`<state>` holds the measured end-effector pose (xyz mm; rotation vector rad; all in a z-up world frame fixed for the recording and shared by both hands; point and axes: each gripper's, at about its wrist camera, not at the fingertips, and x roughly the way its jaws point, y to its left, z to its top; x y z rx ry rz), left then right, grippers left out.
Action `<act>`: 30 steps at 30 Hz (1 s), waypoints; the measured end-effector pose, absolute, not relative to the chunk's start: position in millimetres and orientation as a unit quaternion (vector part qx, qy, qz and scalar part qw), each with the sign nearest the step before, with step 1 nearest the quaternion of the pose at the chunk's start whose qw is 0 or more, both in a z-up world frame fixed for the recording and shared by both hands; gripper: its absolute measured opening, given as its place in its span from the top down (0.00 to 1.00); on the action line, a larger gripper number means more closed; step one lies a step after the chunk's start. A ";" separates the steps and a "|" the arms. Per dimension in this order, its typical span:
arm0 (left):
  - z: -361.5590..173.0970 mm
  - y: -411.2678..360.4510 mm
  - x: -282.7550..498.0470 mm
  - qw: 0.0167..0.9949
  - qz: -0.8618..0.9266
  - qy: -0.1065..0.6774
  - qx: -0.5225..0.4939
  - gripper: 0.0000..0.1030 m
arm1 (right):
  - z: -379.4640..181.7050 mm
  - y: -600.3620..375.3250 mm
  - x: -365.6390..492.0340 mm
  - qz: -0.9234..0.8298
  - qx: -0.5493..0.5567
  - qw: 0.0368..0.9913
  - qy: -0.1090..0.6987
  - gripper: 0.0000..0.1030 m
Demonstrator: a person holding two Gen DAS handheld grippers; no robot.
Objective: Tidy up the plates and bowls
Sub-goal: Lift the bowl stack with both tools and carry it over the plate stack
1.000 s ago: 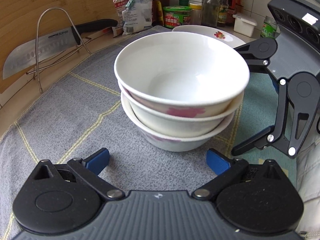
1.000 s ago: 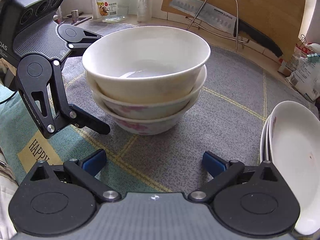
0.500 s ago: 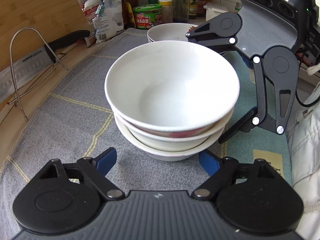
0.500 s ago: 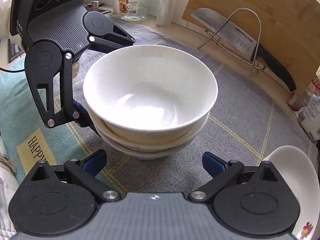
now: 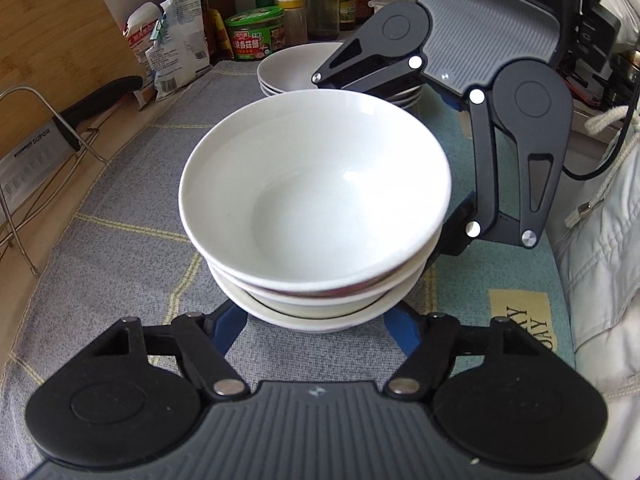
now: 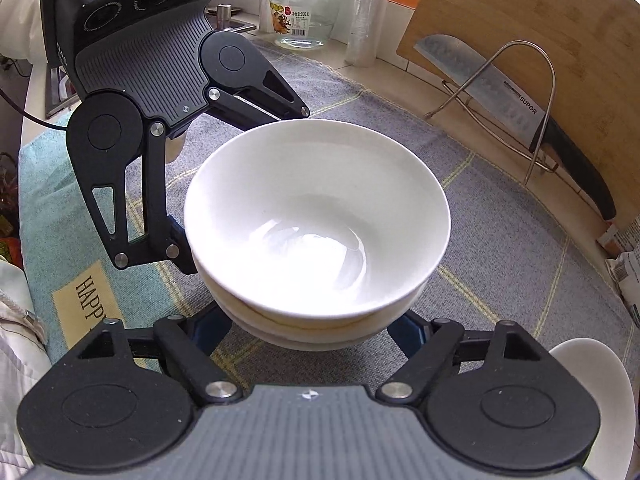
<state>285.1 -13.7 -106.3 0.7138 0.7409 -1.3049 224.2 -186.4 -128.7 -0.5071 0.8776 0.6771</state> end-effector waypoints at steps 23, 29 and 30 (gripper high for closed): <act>-98.7 -21.1 278.0 0.674 -0.564 0.338 0.336 0.28 | -117.7 -186.2 212.7 0.314 -0.249 0.821 0.406 0.17; -84.1 -29.6 271.6 0.676 -0.554 0.343 0.344 0.28 | -104.8 -193.8 207.9 0.321 -0.251 0.822 0.397 0.17; -81.3 -32.5 271.5 0.675 -0.552 0.348 0.345 0.28 | -102.4 -195.9 207.1 0.322 -0.251 0.823 0.395 0.17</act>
